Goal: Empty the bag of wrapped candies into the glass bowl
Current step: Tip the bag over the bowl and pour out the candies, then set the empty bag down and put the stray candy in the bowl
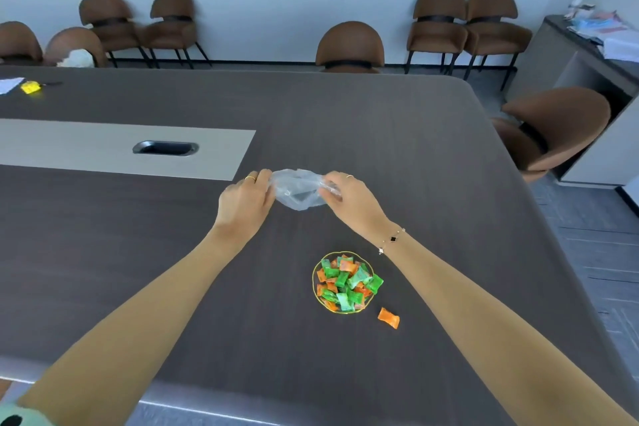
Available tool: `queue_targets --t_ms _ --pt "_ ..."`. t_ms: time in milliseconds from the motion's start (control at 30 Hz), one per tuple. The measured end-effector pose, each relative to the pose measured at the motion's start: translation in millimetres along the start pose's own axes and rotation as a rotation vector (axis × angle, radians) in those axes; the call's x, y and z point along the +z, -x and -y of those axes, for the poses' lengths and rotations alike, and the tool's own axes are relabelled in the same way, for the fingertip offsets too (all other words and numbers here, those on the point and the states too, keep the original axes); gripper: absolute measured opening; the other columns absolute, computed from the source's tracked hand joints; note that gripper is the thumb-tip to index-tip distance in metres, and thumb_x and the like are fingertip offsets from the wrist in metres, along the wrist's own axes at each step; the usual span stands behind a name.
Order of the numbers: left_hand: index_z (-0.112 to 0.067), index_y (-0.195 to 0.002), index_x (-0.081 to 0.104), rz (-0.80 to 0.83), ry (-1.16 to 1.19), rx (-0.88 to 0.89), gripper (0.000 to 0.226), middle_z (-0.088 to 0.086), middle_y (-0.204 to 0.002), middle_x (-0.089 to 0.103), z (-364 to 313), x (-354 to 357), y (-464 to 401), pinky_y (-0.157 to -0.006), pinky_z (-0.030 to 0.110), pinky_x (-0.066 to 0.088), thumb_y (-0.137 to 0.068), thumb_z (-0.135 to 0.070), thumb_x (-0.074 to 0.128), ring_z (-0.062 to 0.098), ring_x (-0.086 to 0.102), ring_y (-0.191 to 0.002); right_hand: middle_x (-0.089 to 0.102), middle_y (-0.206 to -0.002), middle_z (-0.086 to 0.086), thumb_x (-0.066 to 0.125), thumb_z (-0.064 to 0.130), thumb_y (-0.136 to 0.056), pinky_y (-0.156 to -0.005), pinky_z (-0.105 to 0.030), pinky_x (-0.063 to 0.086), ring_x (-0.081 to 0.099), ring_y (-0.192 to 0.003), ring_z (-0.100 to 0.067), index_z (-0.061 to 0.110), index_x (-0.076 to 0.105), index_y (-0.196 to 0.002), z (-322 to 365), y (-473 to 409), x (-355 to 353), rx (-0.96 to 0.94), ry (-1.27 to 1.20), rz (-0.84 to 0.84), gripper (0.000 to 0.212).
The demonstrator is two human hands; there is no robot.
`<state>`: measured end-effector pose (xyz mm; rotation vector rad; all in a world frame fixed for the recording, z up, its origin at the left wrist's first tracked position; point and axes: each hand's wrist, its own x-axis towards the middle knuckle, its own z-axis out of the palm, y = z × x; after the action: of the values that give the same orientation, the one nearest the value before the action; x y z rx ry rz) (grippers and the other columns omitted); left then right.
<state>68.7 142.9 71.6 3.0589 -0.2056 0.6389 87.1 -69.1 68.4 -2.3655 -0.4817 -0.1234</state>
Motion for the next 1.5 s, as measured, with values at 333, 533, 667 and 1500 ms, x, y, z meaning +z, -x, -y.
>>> queue_targets --t_ms 333,533,667,1500 --pt "-0.021 -0.147 0.033 0.487 0.001 -0.138 0.07 0.012 -0.14 0.052 64 108 97 -0.08 0.04 0.056 -0.085 -0.001 0.06 0.031 0.065 -0.104 0.065 -0.106 -0.006 0.062 0.038 -0.084 -0.078 -0.037 0.054 0.062 -0.096 -0.026 0.019 0.06 -0.112 -30 46 161 -0.101 0.329 0.293 0.034" --pt "-0.021 -0.151 0.02 0.77 0.007 -0.079 0.074 0.009 -0.159 0.026 74 156 142 -0.108 0.039 0.04 -0.088 0.001 0.051 0.029 0.045 -0.132 0.07 -0.09 -0.001 0.082 0.048 -0.054 -0.069 -0.028 0.055 0.064 -0.079 -0.019 0.023 0.071 -0.087 -52 74 232 -0.152 0.512 0.371 0.043" --pt "-0.022 -0.152 0.017 0.949 -0.018 -0.033 0.074 0.006 -0.154 0.032 76 167 156 -0.116 0.038 0.032 -0.088 -0.004 0.049 0.028 0.037 -0.139 0.071 -0.089 -0.002 0.078 0.053 -0.053 -0.069 -0.027 0.054 0.064 -0.077 -0.019 0.019 0.072 -0.09 -61 82 244 -0.181 0.544 0.39 0.051" --pt "-0.017 -0.134 0.052 0.846 0.22 -0.113 0.039 0.009 -0.131 0.056 -64 153 100 -0.1 0.041 0.047 -0.097 -0.015 0.042 0.026 0.052 -0.125 0.061 -0.116 0.002 0.061 0.04 -0.086 -0.096 -0.03 0.042 0.054 -0.11 -0.02 0.022 0.061 -0.118 -184 197 106 0.502 0.358 0.28 0.037"
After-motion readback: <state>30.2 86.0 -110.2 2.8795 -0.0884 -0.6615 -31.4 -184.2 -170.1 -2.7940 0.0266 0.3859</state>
